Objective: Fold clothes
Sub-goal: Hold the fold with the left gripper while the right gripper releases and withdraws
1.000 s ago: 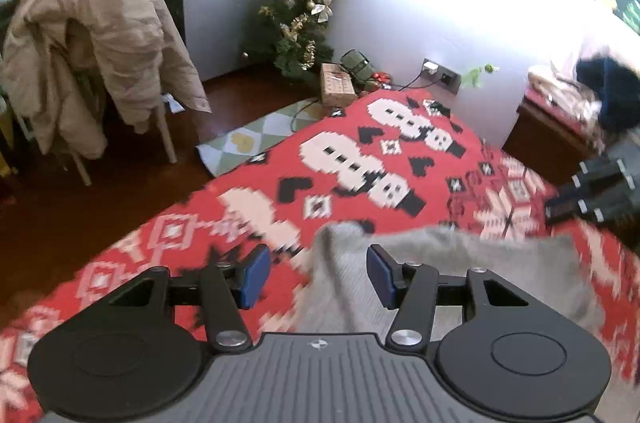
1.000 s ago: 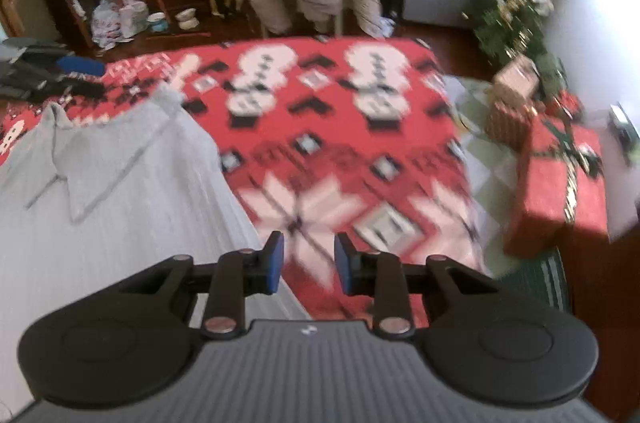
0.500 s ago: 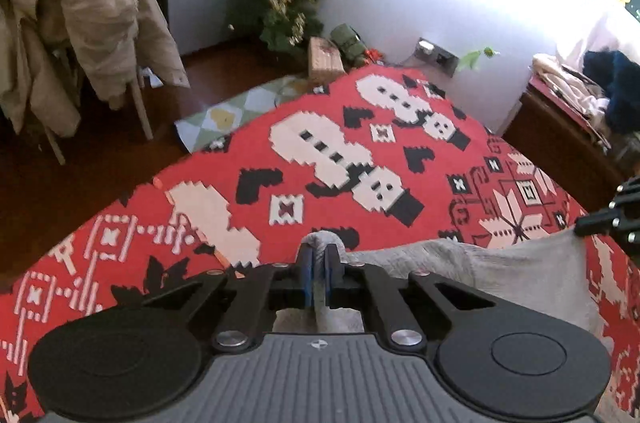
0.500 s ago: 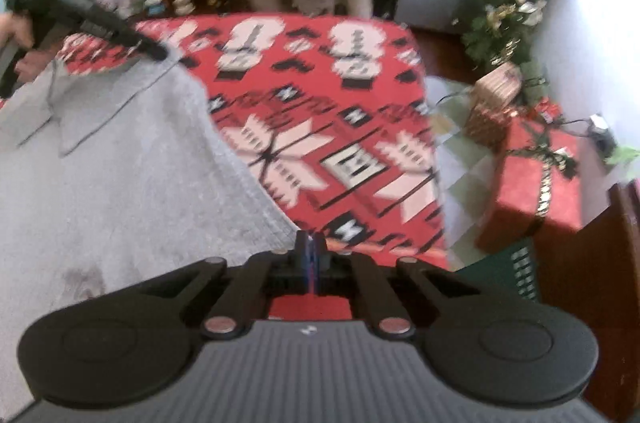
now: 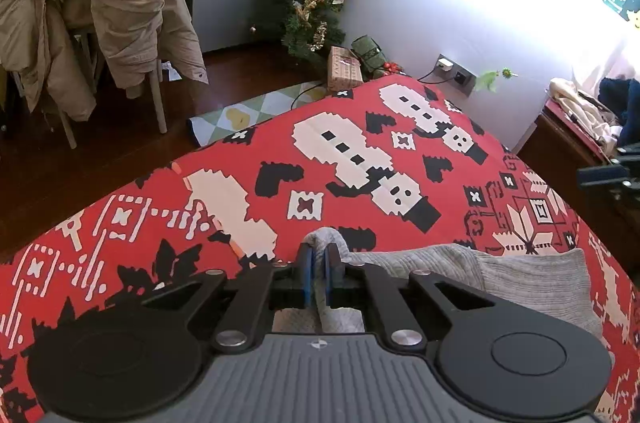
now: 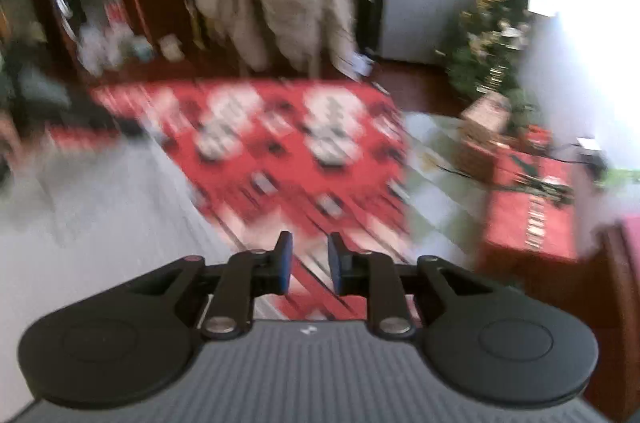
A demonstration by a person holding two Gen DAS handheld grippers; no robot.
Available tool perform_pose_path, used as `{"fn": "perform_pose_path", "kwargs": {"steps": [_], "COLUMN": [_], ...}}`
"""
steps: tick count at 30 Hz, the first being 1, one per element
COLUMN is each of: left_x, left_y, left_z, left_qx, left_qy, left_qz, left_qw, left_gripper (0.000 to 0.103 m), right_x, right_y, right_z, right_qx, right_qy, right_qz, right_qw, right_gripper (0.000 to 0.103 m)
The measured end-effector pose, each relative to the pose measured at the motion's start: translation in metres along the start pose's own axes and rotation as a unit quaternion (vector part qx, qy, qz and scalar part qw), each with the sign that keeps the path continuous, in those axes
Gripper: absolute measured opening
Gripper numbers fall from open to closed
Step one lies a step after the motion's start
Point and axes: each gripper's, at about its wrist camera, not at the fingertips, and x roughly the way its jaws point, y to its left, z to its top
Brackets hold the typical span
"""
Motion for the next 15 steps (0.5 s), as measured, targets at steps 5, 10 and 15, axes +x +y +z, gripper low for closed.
{"fn": "perform_pose_path", "kwargs": {"steps": [5, 10, 15], "left_x": [-0.001, -0.002, -0.002], "left_y": [0.0, 0.001, 0.001], "left_z": [0.0, -0.003, -0.003], "left_qx": [0.006, 0.005, 0.01], "left_qy": [0.001, 0.0, -0.002], "left_qz": [0.001, -0.001, 0.0], "left_qw": [1.0, 1.0, 1.0], "left_gripper": [0.007, 0.007, 0.007], "right_x": [0.065, 0.105, 0.117], "right_y": [0.044, 0.063, 0.072], "right_z": [0.031, 0.035, 0.024], "right_qx": [-0.014, -0.036, -0.067], "right_qy": [0.008, 0.026, 0.041], "right_qz": [0.055, 0.058, 0.05], "right_qw": [0.998, 0.997, 0.996], "right_gripper": [0.022, 0.021, 0.021]}}
